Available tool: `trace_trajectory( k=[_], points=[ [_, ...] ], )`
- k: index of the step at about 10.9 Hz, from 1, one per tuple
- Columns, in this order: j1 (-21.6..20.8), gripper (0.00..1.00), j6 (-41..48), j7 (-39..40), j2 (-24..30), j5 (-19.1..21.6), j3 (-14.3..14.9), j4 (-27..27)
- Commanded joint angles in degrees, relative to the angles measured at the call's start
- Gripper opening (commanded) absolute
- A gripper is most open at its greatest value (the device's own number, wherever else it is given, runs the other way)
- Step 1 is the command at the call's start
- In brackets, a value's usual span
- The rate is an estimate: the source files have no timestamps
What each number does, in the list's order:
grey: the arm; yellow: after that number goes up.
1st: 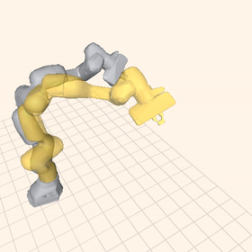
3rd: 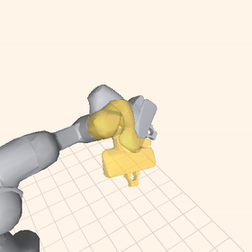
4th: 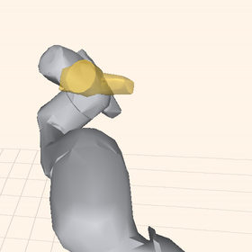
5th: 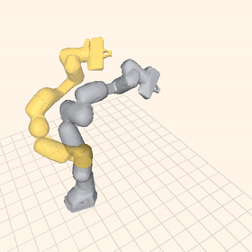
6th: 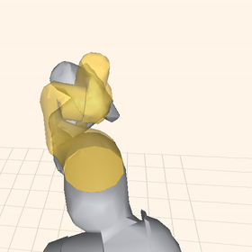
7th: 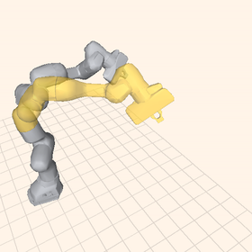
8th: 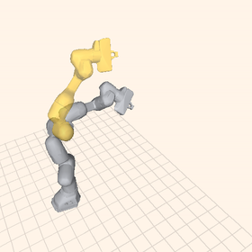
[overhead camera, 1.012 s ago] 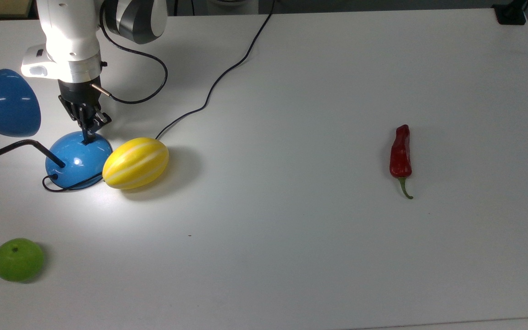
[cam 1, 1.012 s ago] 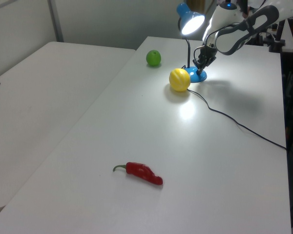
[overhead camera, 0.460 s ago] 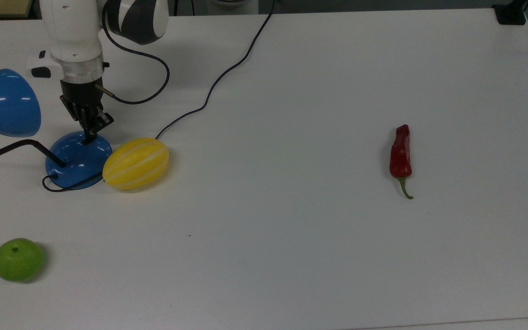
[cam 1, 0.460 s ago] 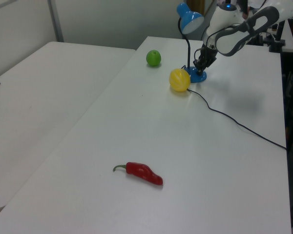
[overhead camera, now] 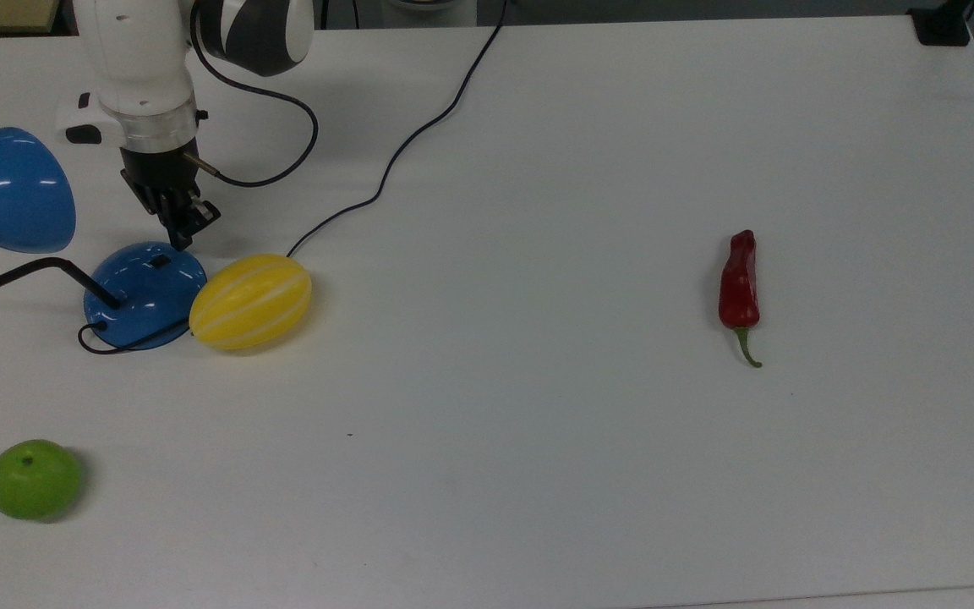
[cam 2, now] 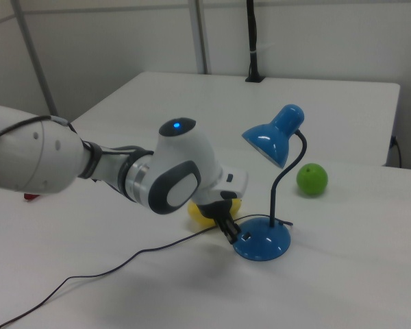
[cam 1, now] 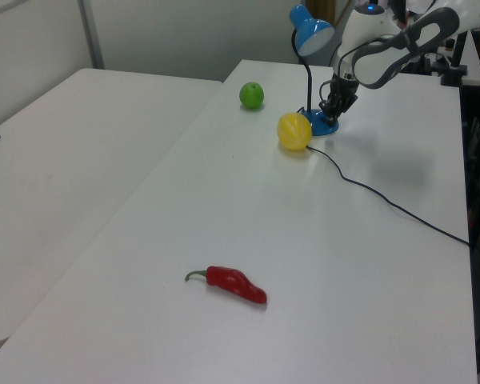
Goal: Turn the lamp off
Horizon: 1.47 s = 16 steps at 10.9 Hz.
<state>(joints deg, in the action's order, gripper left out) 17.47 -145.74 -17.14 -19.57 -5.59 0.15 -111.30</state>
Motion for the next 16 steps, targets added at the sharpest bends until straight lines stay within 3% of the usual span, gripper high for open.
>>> trace_trajectory(
  k=[1,6,8,11,14,15,16],
  points=[
    [-3.13,0.0,8.96,-0.88,6.72,-1.09,-0.07,-0.85],
    [-15.17,0.0,34.34,2.63,9.72,-1.27,-0.68,12.22],
    [-18.42,0.0,42.69,9.19,12.88,-0.31,-0.68,15.74],
    [-21.42,0.0,52.73,18.87,16.22,0.31,-0.51,19.09],
    [-23.09,0.0,56.97,20.92,18.95,0.4,0.2,20.33],
    [-22.83,0.02,57.06,20.92,19.65,0.49,0.2,20.33],
    [-22.4,0.26,57.15,20.84,20.1,0.57,0.2,20.24]
  ],
)
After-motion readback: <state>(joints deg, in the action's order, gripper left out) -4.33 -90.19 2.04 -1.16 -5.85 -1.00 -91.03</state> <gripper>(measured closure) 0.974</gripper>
